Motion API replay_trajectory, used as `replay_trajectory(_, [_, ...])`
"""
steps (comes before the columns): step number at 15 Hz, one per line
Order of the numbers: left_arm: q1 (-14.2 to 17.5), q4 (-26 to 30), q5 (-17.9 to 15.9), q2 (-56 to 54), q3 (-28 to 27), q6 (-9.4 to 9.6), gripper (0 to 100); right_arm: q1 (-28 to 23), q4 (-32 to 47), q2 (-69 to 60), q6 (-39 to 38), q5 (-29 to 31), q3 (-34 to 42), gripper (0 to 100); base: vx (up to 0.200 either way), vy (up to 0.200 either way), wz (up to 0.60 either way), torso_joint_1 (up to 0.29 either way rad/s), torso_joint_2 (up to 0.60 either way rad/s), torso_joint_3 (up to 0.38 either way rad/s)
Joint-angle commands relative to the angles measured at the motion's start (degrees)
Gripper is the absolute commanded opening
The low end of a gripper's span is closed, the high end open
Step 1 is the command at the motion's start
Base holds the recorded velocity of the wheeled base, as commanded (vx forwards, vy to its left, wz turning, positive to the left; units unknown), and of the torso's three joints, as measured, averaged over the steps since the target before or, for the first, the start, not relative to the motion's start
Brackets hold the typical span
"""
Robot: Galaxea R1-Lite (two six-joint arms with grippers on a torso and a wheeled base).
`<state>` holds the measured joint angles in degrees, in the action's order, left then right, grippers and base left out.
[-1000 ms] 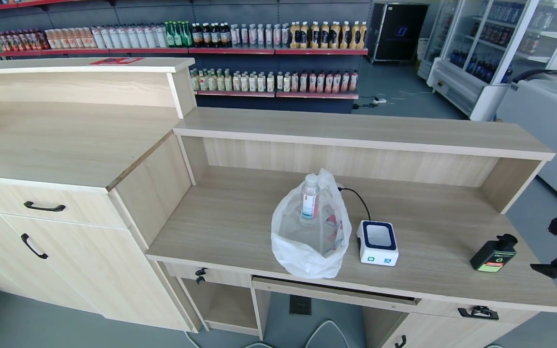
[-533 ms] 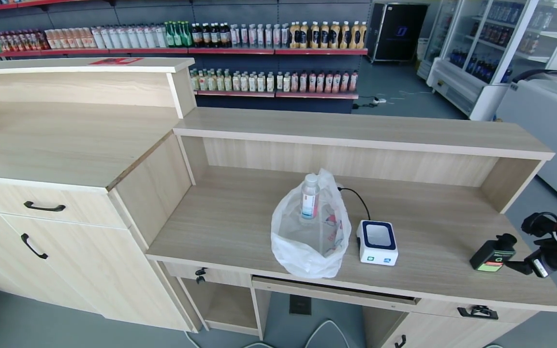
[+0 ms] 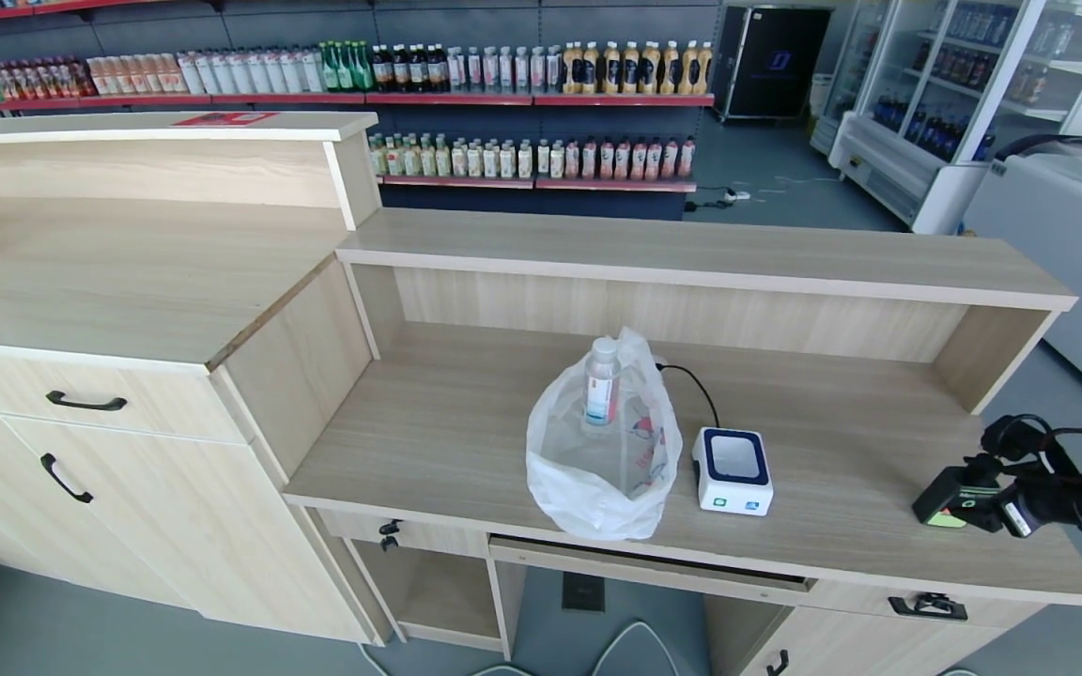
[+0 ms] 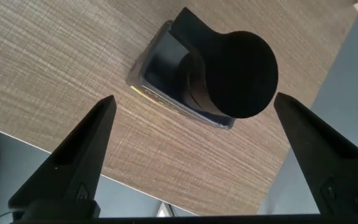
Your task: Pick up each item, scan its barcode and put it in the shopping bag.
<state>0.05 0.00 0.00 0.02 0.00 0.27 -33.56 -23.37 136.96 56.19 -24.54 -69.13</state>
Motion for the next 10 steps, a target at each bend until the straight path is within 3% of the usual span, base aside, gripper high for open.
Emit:
replay_trajectory(1, [0.0,0.0,0.0,0.0,0.0,0.00,100,0.6,0.0,1.6,0.0,-0.2,-1.3,100,0.000,0.000,0.00,0.000,0.00,0.000])
replay_trajectory(10, [0.0,0.0,0.0,0.0,0.0,0.00,100,3.9,0.0,4.2,-1.7,-0.3,-4.5,100,0.000,0.000,0.00,0.000,0.00,0.000])
